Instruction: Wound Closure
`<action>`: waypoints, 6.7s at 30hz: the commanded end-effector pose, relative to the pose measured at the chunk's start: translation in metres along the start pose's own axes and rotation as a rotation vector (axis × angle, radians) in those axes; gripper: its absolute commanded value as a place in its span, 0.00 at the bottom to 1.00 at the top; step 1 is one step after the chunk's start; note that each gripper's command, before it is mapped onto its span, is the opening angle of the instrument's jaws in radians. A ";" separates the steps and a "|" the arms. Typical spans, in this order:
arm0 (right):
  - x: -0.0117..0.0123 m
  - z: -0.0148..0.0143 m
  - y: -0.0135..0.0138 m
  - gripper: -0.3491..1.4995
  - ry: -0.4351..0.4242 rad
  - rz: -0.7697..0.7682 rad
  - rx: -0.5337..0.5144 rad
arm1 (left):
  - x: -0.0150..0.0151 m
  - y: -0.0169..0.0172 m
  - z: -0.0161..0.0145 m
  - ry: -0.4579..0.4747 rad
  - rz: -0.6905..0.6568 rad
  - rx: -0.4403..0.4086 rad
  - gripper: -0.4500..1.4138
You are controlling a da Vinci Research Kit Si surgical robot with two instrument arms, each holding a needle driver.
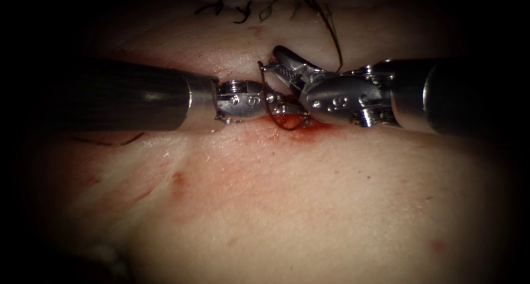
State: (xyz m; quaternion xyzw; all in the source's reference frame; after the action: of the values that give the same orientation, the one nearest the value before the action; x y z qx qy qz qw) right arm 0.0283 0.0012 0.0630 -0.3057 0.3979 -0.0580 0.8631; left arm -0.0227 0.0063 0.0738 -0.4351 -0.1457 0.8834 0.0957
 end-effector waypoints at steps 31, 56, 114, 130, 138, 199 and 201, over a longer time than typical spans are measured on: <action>-0.0010 -0.0004 -0.0002 0.00 -0.051 -0.089 -0.039 | -0.0002 0.0005 0.0007 0.000 0.000 -0.002 0.14; -0.0005 -0.0007 -0.0027 0.00 -0.042 -0.045 -0.003 | -0.0001 0.0006 0.0006 0.001 -0.001 -0.002 0.14; -0.0045 0.0002 -0.0013 0.00 0.024 0.562 -0.023 | 0.0005 0.0096 -0.0017 0.012 -0.012 0.016 0.13; -0.0044 -0.0002 0.0003 0.00 0.034 0.615 -0.048 | -0.0011 0.0085 0.0008 0.014 -0.030 0.004 0.11; -0.0045 -0.0002 0.0004 0.00 0.042 0.620 -0.042 | -0.0022 0.0104 -0.0009 0.021 -0.013 -0.016 0.10; -0.0064 0.0002 -0.0013 0.00 0.118 1.087 -0.021 | -0.0035 0.0097 0.0012 0.013 -0.029 -0.008 0.12; -0.0064 0.0002 -0.0013 0.00 0.118 1.093 -0.020 | -0.0035 0.0097 0.0012 0.013 -0.029 -0.008 0.12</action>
State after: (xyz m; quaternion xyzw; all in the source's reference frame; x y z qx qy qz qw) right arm 0.0236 0.0028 0.0675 -0.0597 0.5462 0.3901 0.7389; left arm -0.0214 -0.0036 0.0732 -0.4386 -0.1537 0.8788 0.1079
